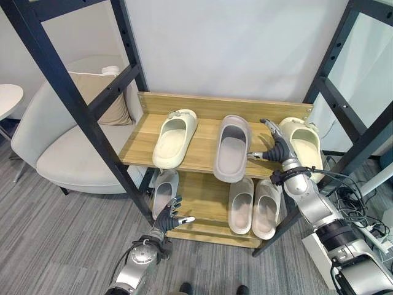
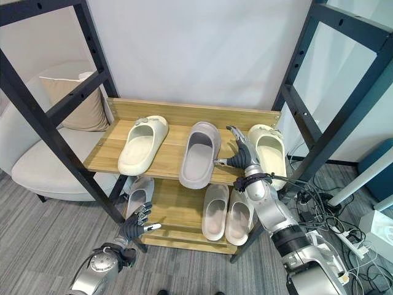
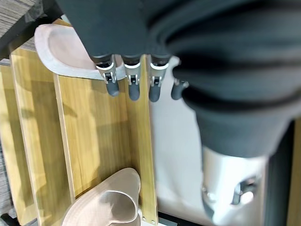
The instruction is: Arrange the slippers neatly on the shoe rack.
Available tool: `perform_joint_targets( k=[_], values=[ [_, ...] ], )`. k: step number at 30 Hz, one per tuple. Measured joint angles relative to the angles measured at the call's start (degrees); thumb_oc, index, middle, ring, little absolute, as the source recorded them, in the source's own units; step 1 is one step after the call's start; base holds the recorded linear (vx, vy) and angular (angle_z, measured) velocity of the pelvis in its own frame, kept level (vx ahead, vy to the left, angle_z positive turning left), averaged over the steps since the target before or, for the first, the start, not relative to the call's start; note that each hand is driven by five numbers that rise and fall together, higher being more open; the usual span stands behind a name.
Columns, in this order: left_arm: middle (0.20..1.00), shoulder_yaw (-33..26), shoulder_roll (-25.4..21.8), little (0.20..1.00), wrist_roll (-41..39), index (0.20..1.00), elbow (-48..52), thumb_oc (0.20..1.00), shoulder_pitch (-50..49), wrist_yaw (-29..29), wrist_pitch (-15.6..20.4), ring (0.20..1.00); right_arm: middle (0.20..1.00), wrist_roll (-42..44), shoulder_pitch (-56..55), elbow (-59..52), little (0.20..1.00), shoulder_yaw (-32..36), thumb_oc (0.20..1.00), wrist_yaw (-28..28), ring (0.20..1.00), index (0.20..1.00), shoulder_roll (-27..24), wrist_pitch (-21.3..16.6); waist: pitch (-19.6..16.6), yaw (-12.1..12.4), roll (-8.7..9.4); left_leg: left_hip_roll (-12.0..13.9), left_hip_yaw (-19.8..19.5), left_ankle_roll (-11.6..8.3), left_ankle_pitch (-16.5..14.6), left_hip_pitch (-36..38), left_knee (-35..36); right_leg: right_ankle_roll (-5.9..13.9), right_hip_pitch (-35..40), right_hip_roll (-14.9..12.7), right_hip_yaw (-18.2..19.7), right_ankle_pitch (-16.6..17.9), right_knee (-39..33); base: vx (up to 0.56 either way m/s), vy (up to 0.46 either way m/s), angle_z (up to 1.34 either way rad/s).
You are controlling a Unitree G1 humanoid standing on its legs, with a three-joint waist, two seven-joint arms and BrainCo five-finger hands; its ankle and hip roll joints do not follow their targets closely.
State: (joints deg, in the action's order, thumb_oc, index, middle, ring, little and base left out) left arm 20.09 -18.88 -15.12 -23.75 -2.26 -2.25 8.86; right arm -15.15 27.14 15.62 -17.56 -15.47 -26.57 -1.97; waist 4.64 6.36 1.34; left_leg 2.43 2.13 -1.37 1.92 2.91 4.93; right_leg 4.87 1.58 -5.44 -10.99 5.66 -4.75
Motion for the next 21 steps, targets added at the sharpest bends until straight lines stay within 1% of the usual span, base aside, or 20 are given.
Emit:
perform_joint_targets(
  k=[2, 6, 7, 11, 12, 14, 16, 18, 20, 21],
  values=[
    [1.0, 0.0, 0.0, 1.0, 0.0, 1.0, 0.0, 1.0, 0.0, -0.1, 0.0, 1.0, 1.0, -1.7, 1.3, 0.5, 1.0, 0.0, 1.0, -1.2, 1.0, 1.0, 0.0, 1.1, 0.1, 0.4, 0.2, -0.1, 0.0, -0.42, 0.2, 0.0, 0.0, -0.01, 0.0, 0.0, 0.0, 0.0, 0.0, 0.02, 0.035, 0.02],
    [1.0, -0.4, 0.0, 1.0, 0.0, 1.0, 0.1, 1.0, 0.0, -0.3, -0.1, 1.0, 1.0, -3.0, 0.6, -1.2, 1.0, 0.8, 1.0, -3.0, 1.0, 1.0, 0.1, 1.8, 0.1, 0.3, 0.21, -0.1, 0.0, -0.43, 0.3, 0.1, -0.3, -0.23, 0.0, -0.1, 0.0, 0.2, 0.0, 0.0, 0.0, 0.0],
    [1.0, -0.4, 0.0, 1.0, 0.0, 1.0, 0.1, 1.0, 0.1, -0.4, -0.1, 1.0, 1.0, -3.0, 0.4, -2.1, 1.0, 1.1, 1.0, -3.2, 1.0, 1.0, 0.1, 2.5, 0.1, 0.2, 0.21, -0.1, 0.0, -0.43, 0.3, 0.1, -0.3, -0.29, 0.1, -0.1, 0.0, 0.2, 0.0, 0.0, 0.0, 0.0],
    [1.0, -1.3, 0.2, 1.0, 0.0, 1.0, 0.2, 1.0, -0.2, -1.0, -0.5, 1.0, 1.0, -4.0, -1.1, -10.1, 1.0, 5.1, 1.0, -4.3, 1.0, 1.0, 0.5, 2.4, 0.2, -0.1, -0.03, -0.1, 0.2, -0.42, 0.3, 0.3, -0.3, -0.41, 0.1, 0.0, 0.1, 0.3, 0.0, -0.01, 0.0, -0.01],
    [1.0, -1.9, 0.3, 1.0, 0.0, 1.0, 0.2, 1.0, -0.2, -1.1, -0.6, 1.0, 1.0, -4.0, -1.0, -11.7, 1.0, 5.4, 1.0, -4.9, 1.0, 1.0, 0.4, 2.6, 0.2, -0.5, 0.0, 0.0, 0.2, -0.42, 0.3, 0.3, -0.3, -0.41, 0.2, 0.0, 0.1, 0.3, 0.0, 0.0, 0.0, 0.0],
    [1.0, -2.8, 0.3, 1.0, 0.0, 1.0, 0.3, 1.0, -0.2, -1.5, -0.7, 1.0, 1.0, -4.0, -1.0, -16.4, 1.0, 5.4, 1.0, -4.9, 1.0, 1.0, 0.4, 2.3, 0.2, -0.7, -0.04, 0.1, 0.3, -0.42, 0.3, 0.4, -0.3, -0.43, 0.2, 0.0, 0.2, 0.3, 0.0, -0.01, -0.002, -0.02],
    [1.0, -2.6, 0.4, 1.0, 0.0, 1.0, 0.6, 1.0, -0.2, -1.6, -0.8, 1.0, 1.0, -4.0, -0.8, -18.5, 1.0, 4.9, 1.0, -4.7, 1.0, 1.0, 0.4, 1.7, 0.2, -0.8, -0.04, 0.1, 0.3, -0.43, 0.3, 0.6, -0.3, -0.54, 0.4, 0.1, 0.3, 0.4, 0.0, 0.0, 0.0, 0.0],
    [1.0, -2.5, 0.8, 1.0, 0.0, 1.0, 0.7, 1.0, -0.2, -1.5, -0.9, 1.0, 1.0, -3.9, -0.1, -18.5, 1.0, 4.1, 1.0, -3.6, 1.0, 1.0, 1.1, 1.1, 0.2, -0.7, 0.02, 0.1, 0.3, -0.52, 0.3, 0.6, -0.3, -0.56, 0.4, 0.1, 0.3, 0.4, 0.0, 0.0, 0.0, 0.0],
    [1.0, -2.3, 0.9, 1.0, 0.0, 1.0, 0.7, 1.0, -0.2, -1.5, -0.9, 1.0, 1.0, -3.8, 0.4, -18.6, 1.0, 2.5, 1.0, -2.8, 1.0, 1.0, 1.2, 0.8, 0.1, -0.7, 0.11, 0.1, 0.3, -0.53, 0.3, 0.6, -0.3, 0.01, 0.4, 0.1, 0.2, 0.0, 0.0, 0.0, 0.0, 0.0],
    [1.0, -2.2, 1.0, 1.0, 0.0, 1.0, 0.8, 1.0, -0.3, -1.5, -0.9, 1.0, 1.0, -3.7, 0.7, -18.9, 1.0, 1.6, 1.0, -2.1, 1.0, 1.0, 1.5, 0.8, 0.2, -0.7, 0.18, 0.1, 0.2, -0.61, 0.4, 0.4, 0.0, -0.02, 0.2, 0.1, 0.2, 0.0, 0.0, 0.0, 0.0, 0.0]
  ],
)
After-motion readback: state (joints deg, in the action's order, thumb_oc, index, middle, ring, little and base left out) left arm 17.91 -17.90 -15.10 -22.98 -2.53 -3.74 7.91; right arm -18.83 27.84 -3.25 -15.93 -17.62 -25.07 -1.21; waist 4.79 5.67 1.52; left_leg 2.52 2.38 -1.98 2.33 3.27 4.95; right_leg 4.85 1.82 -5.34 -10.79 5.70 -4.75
